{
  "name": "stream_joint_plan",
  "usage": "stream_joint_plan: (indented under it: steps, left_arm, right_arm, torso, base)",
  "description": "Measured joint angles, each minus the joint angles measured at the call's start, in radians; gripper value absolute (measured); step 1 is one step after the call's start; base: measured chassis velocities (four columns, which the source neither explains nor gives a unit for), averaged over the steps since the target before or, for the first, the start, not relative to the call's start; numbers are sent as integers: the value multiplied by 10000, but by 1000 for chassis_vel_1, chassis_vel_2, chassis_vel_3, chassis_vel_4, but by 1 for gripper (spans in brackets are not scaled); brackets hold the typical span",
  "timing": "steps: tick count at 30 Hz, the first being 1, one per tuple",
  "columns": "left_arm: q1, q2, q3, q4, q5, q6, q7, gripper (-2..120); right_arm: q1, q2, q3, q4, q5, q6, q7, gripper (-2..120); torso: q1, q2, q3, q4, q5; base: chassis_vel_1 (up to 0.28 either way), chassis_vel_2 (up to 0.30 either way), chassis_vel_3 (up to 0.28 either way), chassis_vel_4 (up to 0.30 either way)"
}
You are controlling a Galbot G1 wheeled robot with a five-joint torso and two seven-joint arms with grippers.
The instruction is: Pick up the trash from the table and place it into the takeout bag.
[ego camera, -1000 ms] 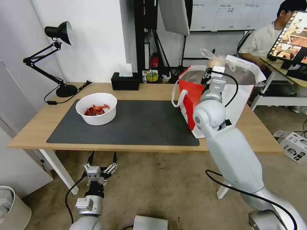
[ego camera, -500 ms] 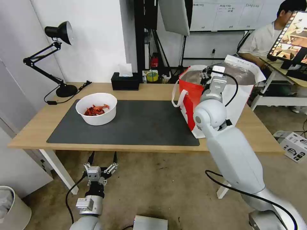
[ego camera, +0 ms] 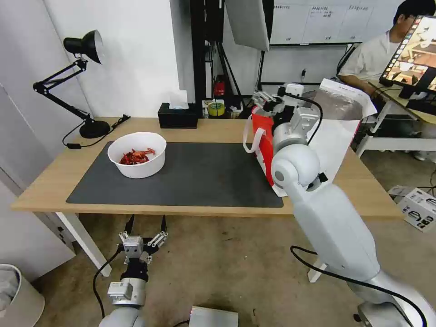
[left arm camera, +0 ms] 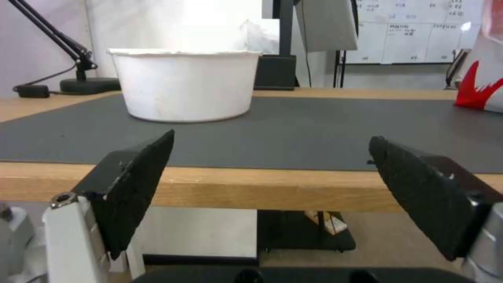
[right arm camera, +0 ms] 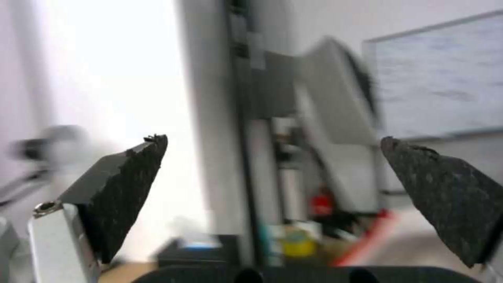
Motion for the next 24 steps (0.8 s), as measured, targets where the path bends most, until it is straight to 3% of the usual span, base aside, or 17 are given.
stream_joint_plan:
  steps: [2,4,7,10,20,24]
  left_arm:
    - [2,-3,-2,-23,-6,-1,-1,100]
    - [2,-3,-4,-34,-8,-2,-1,100]
    - [-17,8,-21,-50,-39,-1,-5,100]
    - [-40,23,-23,-53,-52,-2,-5,100]
    - [-65,92,4,-79,-73,-1,-9,100]
    - [-111,94,48,-72,-85,-18,-7,100]
  right_arm:
    - [-286,-246,-18,149,25,557,-1034,100]
    - [-379,-323,-18,205,39,691,-1290,100]
    - [-1182,-1003,210,659,139,1312,-2803,99]
    - [-1775,-1394,455,936,128,1528,-3298,99]
    - [-4297,-2314,1782,2298,-331,1562,-3366,100]
    - [-5880,-2611,2493,3112,-964,1583,-2684,100]
  torso:
    - [0,0,0,-1,1]
    - [0,0,0,0,1]
    - [0,0,0,-1,1]
    - [0,0,0,-1,2]
    - [0,2,0,-3,5]
    - [-1,2,-1,-2,4]
  base:
    - [0,0,0,0]
    - [0,0,0,0]
    - [0,0,0,0]
    - [0,0,0,0]
    - [0,0,0,0]
    - [0,0,0,0]
